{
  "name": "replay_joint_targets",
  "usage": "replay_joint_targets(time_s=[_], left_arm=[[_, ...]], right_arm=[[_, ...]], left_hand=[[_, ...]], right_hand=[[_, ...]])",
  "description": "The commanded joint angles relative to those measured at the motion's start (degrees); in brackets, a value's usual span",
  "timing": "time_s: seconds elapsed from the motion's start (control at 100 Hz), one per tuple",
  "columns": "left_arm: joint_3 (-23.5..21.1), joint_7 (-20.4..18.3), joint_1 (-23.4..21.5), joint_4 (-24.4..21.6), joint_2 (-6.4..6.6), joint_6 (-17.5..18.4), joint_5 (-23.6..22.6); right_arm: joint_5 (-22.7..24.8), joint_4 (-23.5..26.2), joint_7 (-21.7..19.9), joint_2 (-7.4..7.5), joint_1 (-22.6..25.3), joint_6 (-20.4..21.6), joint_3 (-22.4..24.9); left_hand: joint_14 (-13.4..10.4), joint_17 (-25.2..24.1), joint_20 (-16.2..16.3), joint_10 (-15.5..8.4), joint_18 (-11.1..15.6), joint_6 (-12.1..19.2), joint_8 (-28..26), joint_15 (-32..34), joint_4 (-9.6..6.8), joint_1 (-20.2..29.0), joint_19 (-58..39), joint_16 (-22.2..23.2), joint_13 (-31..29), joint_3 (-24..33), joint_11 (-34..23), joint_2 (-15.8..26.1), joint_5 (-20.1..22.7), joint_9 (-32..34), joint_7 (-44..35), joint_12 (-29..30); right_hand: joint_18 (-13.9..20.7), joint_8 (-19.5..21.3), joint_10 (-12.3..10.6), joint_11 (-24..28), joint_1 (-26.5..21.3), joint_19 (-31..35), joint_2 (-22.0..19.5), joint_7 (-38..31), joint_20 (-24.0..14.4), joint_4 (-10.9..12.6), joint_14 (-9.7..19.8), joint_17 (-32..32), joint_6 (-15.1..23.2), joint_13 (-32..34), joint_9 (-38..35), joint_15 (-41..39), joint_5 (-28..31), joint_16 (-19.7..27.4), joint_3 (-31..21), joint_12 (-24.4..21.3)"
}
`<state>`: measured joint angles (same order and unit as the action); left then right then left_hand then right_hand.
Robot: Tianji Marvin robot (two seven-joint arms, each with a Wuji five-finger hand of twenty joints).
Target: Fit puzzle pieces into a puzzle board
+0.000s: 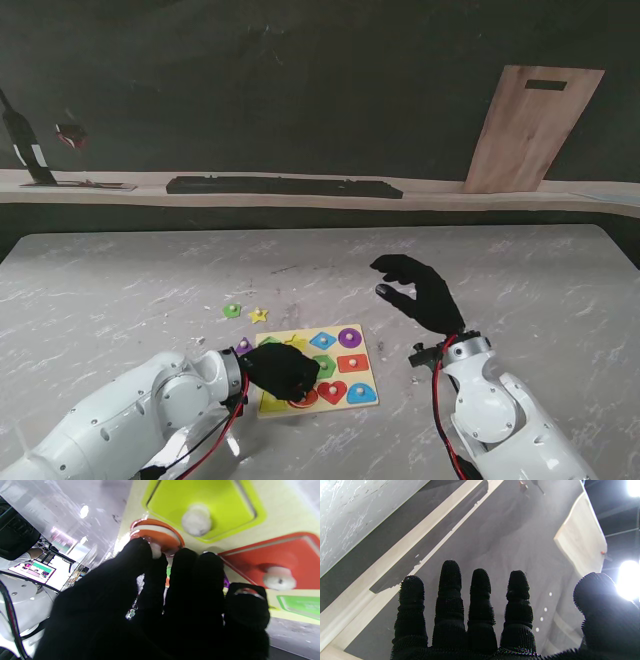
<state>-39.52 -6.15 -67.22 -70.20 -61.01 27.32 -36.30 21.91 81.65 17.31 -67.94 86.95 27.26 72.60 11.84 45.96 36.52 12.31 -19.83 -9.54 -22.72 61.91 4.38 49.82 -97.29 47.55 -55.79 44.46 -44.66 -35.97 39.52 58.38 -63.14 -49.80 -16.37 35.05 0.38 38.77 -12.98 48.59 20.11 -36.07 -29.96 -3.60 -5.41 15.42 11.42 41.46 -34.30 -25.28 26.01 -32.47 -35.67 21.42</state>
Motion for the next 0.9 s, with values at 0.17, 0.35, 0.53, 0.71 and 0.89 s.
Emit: replay_joint_targets(time_s=[0.17, 0.35, 0.53, 0.71, 0.89], left_arm=[[0.87, -1.53, 0.17, 0.93, -0.34, -0.55, 2.11], [0.26, -1.96, -0.16, -0.19, 0.38, -0.21, -0.67], [-0.12, -1.54, -0.44, -0.76, 0.68, -0.36, -2.76], [0.26, -0.59, -0.25, -0.26, 0.54, -0.6, -3.49], [0.71, 1.01, -0.09, 0.09, 0.32, -1.11, -4.68]], right_arm=[[0.33, 0.31, 0.33, -0.28, 0.48, 0.2, 0.1], [0.49, 0.16, 0.54, -0.3, 0.52, 0.42, 0.24], [0.69, 0.04, 0.78, -0.32, 0.62, 0.69, 0.45], [0.93, 0.08, 1.03, -0.33, 0.8, 0.92, 0.69], [0.99, 0.08, 1.15, -0.34, 0.88, 1.0, 0.78]], left_hand=[[-0.51, 2.07, -1.95, 2.21, 4.8, -0.55, 1.08, 1.72, 2.05, 2.41, -5.57, -1.81, -2.82, 0.13, 2.92, -0.05, 1.63, 1.97, 0.73, 5.32], [-1.21, 1.34, -2.19, 1.4, 5.51, 0.38, 0.5, 2.28, 1.54, 0.95, -5.62, -2.2, -2.2, 0.7, 1.06, -0.32, 1.44, 1.63, 0.3, 4.34], [-1.9, 1.74, -2.55, 0.63, 6.21, 0.98, -0.83, 3.04, 2.14, -0.3, -5.86, -2.5, -2.18, 0.15, -1.33, -0.5, 0.67, 1.08, -1.54, 3.29], [-1.72, 1.62, -2.67, 0.77, 6.49, 1.21, -1.22, 3.24, 2.33, 0.03, -5.99, -2.68, -1.98, -0.43, -1.53, -0.3, 0.28, 0.62, -1.66, 3.3], [-1.81, 3.41, -3.29, 1.23, 6.34, 0.38, -0.94, 2.94, 2.01, 0.73, -5.91, -3.4, -3.04, -0.19, -1.16, -0.1, 0.05, 1.18, -1.26, 3.92]], right_hand=[[-0.37, 0.07, -0.35, -0.16, -0.24, 0.68, -0.39, -0.01, -1.14, 1.22, 0.01, -0.28, 1.16, 0.17, -1.5, -0.13, 0.5, -0.37, 1.05, 0.67], [-0.44, 0.08, -0.36, -0.18, -0.23, 0.69, -0.39, -0.03, -1.14, 1.22, -0.05, -0.26, 1.07, 0.22, -1.5, -0.14, 0.61, -0.37, 1.05, 0.67], [-0.35, 0.07, -0.35, -0.18, -0.22, 0.66, -0.42, 0.02, -1.13, 1.22, 0.01, -0.3, 1.21, 0.15, -1.5, -0.1, 0.49, -0.36, 1.06, 0.67], [-0.38, 0.1, -0.33, -0.16, -0.22, 0.66, -0.43, -0.06, -1.14, 1.22, -0.04, -0.27, 1.16, 0.25, -1.62, -0.12, 0.7, -0.37, 1.06, 0.69], [-0.39, 0.09, -0.32, -0.08, -0.25, 0.65, -0.37, -0.02, -1.14, 1.22, 0.03, -0.27, 1.1, 0.24, -1.82, -0.11, 0.65, -0.36, 1.05, 0.72]])
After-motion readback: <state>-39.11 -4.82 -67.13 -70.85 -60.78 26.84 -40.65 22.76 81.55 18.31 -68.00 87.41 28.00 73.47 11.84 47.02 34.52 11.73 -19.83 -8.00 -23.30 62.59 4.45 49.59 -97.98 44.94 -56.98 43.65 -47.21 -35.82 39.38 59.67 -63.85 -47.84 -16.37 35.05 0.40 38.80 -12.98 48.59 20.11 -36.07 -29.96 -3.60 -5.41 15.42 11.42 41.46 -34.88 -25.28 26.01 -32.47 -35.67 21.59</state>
